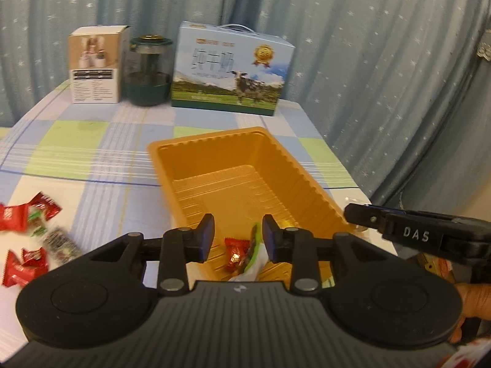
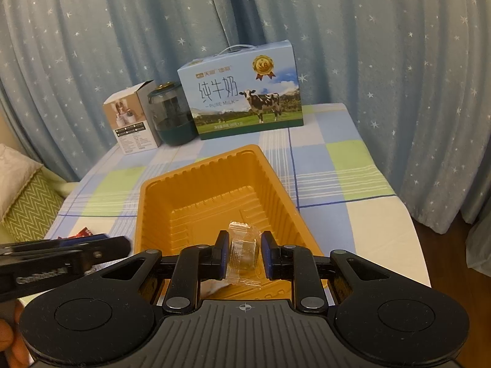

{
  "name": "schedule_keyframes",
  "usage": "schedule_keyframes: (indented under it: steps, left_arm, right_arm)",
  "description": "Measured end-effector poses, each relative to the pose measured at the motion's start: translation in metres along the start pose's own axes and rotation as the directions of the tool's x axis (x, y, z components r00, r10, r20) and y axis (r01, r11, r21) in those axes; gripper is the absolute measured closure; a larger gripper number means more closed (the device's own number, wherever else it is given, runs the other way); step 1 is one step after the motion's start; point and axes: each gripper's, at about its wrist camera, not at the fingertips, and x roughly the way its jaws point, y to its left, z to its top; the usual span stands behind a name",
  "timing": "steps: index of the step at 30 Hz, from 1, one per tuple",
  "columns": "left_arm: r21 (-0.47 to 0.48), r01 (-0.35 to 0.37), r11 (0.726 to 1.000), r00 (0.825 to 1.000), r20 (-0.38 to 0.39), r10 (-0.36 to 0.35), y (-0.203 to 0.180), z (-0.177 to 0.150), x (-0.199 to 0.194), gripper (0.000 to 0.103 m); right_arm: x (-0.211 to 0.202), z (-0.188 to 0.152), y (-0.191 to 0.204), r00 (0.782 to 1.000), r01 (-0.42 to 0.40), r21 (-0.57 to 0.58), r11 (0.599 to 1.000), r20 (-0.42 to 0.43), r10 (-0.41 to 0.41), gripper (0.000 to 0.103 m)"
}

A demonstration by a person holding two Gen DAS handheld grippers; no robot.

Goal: Organize snacks
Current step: 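Carry both items over the orange tray and open both tools, then withdraw both tools from the tray toward the remaining snacks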

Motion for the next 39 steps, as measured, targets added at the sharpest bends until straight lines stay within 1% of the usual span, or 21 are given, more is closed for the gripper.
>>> schedule_keyframes:
  steps: [1,8,11,12,13,14,15,16,17,21,25,29,32,39]
  left_arm:
    - [-0.007,-0.004,1.000,1.000,0.003,0.004,0.003,-0.002,-0.003,0.070]
    - [-0.056,-0.028,0.998,1.000,0.011,0.028,0.021,-0.012,-0.019,0.069]
    - [-0.061,-0.040,0.997,0.999,0.013,0.040,0.025,-0.015,-0.022,0.069]
    - [-0.064,-0.044,0.997,0.999,0.012,0.045,0.026,-0.015,-0.023,0.067]
    - [-0.067,-0.049,0.997,0.999,0.009,0.050,0.027,-0.016,-0.024,0.060]
    - [-0.069,-0.055,0.996,0.998,0.009,0.056,0.028,-0.016,-0.025,0.056]
    - [-0.068,-0.061,0.996,0.998,0.012,0.062,0.029,-0.017,-0.027,0.051]
    - [-0.066,-0.065,0.996,0.998,0.015,0.067,0.030,-0.017,-0.029,0.050]
    - [-0.064,-0.069,0.996,0.997,0.017,0.071,0.030,-0.018,-0.031,0.050]
    - [-0.054,-0.091,0.994,0.995,0.024,0.092,0.034,-0.020,-0.041,0.045]
    - [-0.054,-0.105,0.993,0.994,0.030,0.106,0.037,-0.024,-0.055,0.042]
    - [-0.050,-0.121,0.991,0.992,0.037,0.123,0.039,-0.029,-0.070,0.038]
    - [-0.048,-0.134,0.990,0.990,0.042,0.136,0.040,-0.033,-0.084,0.036]
    - [-0.076,-0.170,0.982,0.983,0.051,0.175,0.053,-0.053,-0.121,0.031]
  right_arm:
    - [0.001,0.000,0.000,1.000,-0.002,0.000,1.000,-0.001,0.002,0.080]
    - [0.007,0.003,0.004,1.000,-0.017,0.002,1.000,-0.006,0.017,0.080]
    - [0.012,0.005,0.006,1.000,-0.025,0.004,1.000,-0.011,0.025,0.080]
    - [0.013,0.006,0.006,0.999,-0.037,0.011,0.999,-0.012,0.037,0.080]
    - [0.015,0.007,0.005,0.999,-0.046,0.024,0.999,-0.015,0.046,0.080]
    - [0.015,0.007,0.004,0.999,-0.049,0.044,0.998,-0.015,0.049,0.072]
    - [0.015,0.007,0.001,0.999,-0.050,0.065,0.997,-0.011,0.051,0.057]
    - [0.013,0.007,-0.002,0.999,-0.051,0.084,0.995,-0.002,0.051,0.051]
    - [0.011,0.007,-0.004,0.999,-0.052,0.098,0.994,0.005,0.052,0.048]
    - [0.000,0.003,-0.009,0.999,-0.036,0.125,0.992,0.010,0.035,0.048]
    - [-0.014,-0.005,-0.008,1.000,-0.028,0.140,0.990,0.000,0.028,0.048]
    - [-0.031,-0.013,0.004,0.999,-0.038,0.126,0.991,0.003,0.038,0.048]
    - [-0.042,-0.018,0.016,0.999,-0.046,0.113,0.993,0.006,0.046,0.048]
    - [-0.066,-0.030,0.045,0.996,-0.085,0.078,0.993,0.008,0.085,0.048]
